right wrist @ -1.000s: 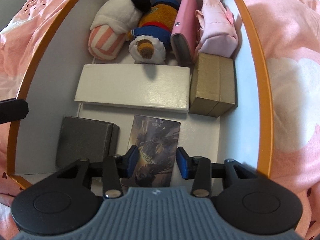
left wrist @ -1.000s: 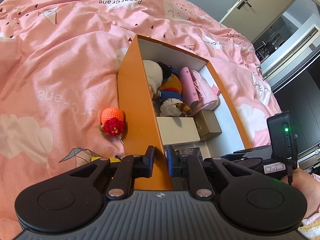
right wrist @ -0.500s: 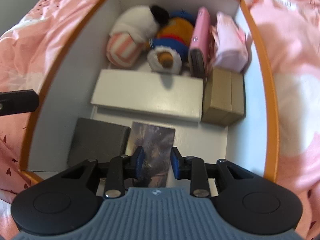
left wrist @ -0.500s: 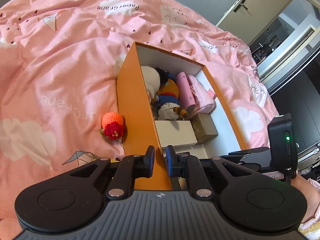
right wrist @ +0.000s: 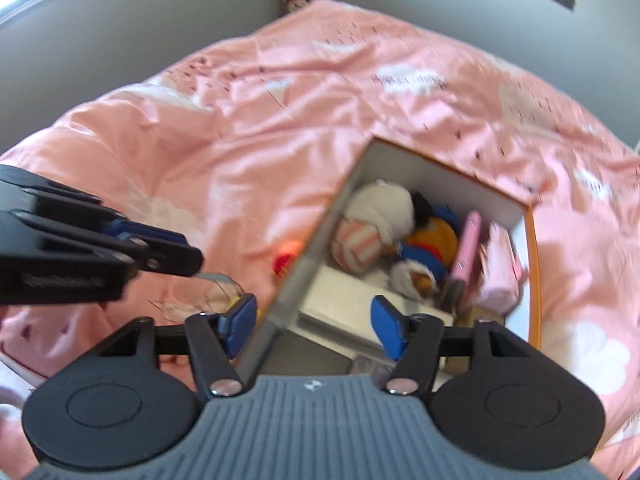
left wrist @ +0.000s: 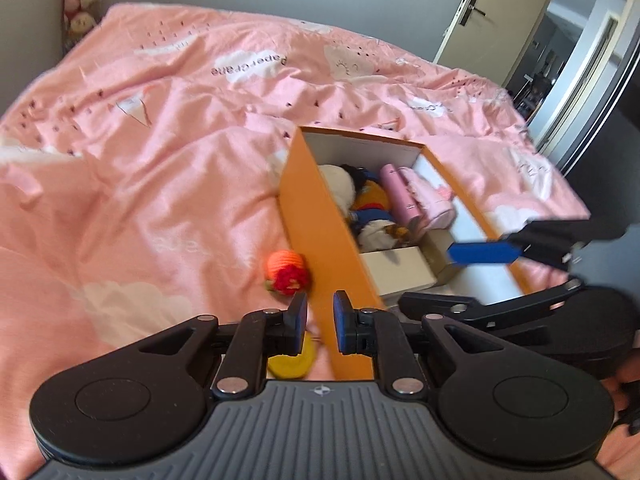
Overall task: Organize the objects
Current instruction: 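Lower the photo card pack into the box with the right tool while the left tool releases the black case, then grasp the yellow tape measure on the bed with the right tool and lift it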
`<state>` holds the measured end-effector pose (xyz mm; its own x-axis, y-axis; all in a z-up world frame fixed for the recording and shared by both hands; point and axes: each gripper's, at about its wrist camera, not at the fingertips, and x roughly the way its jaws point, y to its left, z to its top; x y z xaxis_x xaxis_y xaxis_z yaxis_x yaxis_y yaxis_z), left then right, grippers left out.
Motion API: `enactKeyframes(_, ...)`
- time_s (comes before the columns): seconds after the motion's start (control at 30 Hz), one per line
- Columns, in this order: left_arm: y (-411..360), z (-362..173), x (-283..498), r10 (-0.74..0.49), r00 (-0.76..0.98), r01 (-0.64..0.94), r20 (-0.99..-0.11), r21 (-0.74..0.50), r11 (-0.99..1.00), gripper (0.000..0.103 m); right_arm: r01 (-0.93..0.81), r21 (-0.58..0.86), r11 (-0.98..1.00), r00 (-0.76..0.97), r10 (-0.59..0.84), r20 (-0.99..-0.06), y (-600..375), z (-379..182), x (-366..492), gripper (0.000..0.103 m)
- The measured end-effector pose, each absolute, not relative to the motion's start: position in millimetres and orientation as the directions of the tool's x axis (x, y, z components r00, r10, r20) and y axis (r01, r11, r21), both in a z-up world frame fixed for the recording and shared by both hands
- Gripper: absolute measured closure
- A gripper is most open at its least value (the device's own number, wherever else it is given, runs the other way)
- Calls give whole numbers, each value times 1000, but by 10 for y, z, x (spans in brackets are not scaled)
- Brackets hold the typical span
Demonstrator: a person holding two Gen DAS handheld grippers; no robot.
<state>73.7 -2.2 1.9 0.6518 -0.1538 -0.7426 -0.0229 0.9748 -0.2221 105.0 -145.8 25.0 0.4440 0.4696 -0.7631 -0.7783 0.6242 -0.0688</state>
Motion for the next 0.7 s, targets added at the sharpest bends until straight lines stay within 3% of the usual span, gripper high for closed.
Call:
enactKeyframes(0.4, 339, -174, 586, -58, 575, -55, -816, -110, 992, 57, -881, -247, 403, 440, 508, -741, -988, 298, 642, 24)
enactKeyframes(0.53, 505, -216, 572, -31, 551, -69, -834, -82, 994, 48, -906, -261, 332, 402, 485, -777, -815, 227, 646, 23)
enactKeyframes(0.7, 652, -291, 592, -3, 518, -78, -855, -51, 996, 46, -956, -204, 211, 278, 426, -861, -484, 58, 674, 28)
